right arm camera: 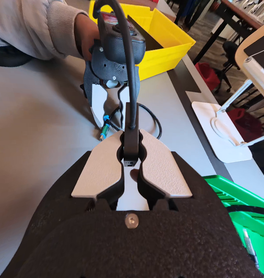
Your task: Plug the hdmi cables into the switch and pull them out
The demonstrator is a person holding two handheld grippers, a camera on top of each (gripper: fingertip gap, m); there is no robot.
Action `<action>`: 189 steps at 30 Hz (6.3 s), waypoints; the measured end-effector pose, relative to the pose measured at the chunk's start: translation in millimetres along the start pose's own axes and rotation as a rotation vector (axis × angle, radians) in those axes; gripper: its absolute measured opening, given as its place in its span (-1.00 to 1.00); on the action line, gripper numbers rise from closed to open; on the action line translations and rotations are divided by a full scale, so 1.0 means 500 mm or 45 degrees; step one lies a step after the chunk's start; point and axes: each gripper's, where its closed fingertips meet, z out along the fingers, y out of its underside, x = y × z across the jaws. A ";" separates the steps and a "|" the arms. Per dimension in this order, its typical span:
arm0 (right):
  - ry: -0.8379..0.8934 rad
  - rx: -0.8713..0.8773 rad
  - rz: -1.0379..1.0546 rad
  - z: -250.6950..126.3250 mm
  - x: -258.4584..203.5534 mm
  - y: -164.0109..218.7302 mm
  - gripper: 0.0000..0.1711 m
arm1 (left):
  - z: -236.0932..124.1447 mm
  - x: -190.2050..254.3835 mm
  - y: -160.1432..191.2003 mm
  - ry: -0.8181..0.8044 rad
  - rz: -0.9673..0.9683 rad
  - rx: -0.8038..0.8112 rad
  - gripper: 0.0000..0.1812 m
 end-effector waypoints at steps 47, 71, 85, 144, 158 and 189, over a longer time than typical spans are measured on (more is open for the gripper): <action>-0.062 -0.108 -0.281 0.058 -0.069 0.008 -0.85 | -0.126 0.013 -0.070 0.029 -0.155 0.246 -0.87; -0.096 -0.259 -0.323 0.063 -0.080 0.037 -0.85 | -0.099 0.047 -0.062 0.060 -0.034 0.131 -0.86; -0.164 -0.088 -0.190 0.080 -0.096 0.010 -0.85 | -0.104 0.058 -0.102 0.061 -0.005 0.240 -0.90; 0.117 -0.074 -0.400 0.008 -0.023 -0.052 -0.84 | -0.192 -0.065 -0.059 -0.320 -0.138 0.087 -0.81; 0.211 -0.002 -0.570 0.055 -0.046 -0.077 -0.83 | -0.192 -0.035 -0.066 -0.442 0.045 -0.092 -0.81; 0.084 0.029 -0.307 0.044 -0.047 -0.048 -0.85 | -0.168 0.005 -0.106 -0.063 -0.184 0.271 -0.85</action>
